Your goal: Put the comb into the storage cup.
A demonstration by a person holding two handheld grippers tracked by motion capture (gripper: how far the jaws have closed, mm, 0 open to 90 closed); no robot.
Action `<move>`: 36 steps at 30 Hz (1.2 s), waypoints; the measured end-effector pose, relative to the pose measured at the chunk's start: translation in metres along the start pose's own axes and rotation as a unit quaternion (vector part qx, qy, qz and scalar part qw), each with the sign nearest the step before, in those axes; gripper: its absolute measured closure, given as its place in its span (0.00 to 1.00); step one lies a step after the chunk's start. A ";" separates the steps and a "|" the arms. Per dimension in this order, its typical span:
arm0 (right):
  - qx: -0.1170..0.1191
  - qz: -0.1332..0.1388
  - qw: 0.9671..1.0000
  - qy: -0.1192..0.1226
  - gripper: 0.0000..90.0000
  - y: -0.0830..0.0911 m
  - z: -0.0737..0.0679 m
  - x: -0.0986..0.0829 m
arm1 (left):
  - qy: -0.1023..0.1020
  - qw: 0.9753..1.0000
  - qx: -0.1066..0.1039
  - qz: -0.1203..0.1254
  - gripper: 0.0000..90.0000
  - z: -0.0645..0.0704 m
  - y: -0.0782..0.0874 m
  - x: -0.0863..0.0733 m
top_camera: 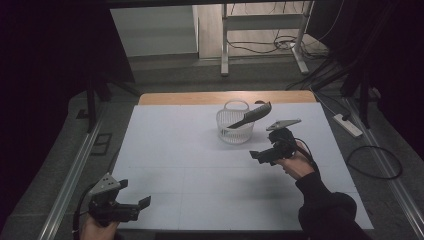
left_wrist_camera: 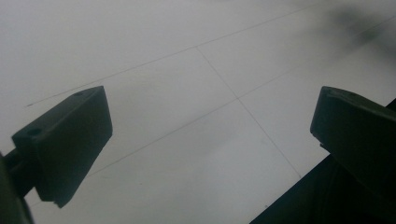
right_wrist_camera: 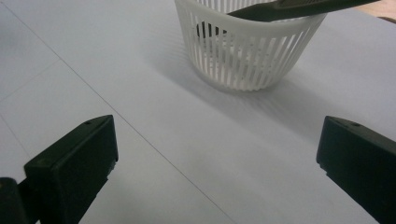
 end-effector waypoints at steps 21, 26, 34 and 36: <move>0.019 0.011 1.000 0.005 0.00 0.017 -0.013 -0.013 | 0.001 1.000 -0.002 0.000 0.00 0.000 0.000 0.000; 0.031 0.017 0.999 -0.001 0.00 0.021 -0.016 -0.017 | 0.002 1.000 -0.002 0.000 0.00 0.000 0.000 0.000; 0.041 0.022 0.999 0.008 0.00 0.026 -0.022 -0.025 | 0.003 1.000 -0.002 0.000 0.00 -0.001 0.000 0.000; 0.041 0.021 0.999 0.010 0.00 0.027 -0.024 -0.027 | 0.003 1.000 -0.002 0.000 0.00 -0.001 0.000 0.000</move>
Point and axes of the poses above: each handheld gripper's, and its own axes: y roughly backward along the jaws, x roughly out of its top, z roughly to its right, the point moved 6 cm from there along -y, roughly forward along the jaws, and after that the axes turned 6 degrees about x, right-handed, at the moved point
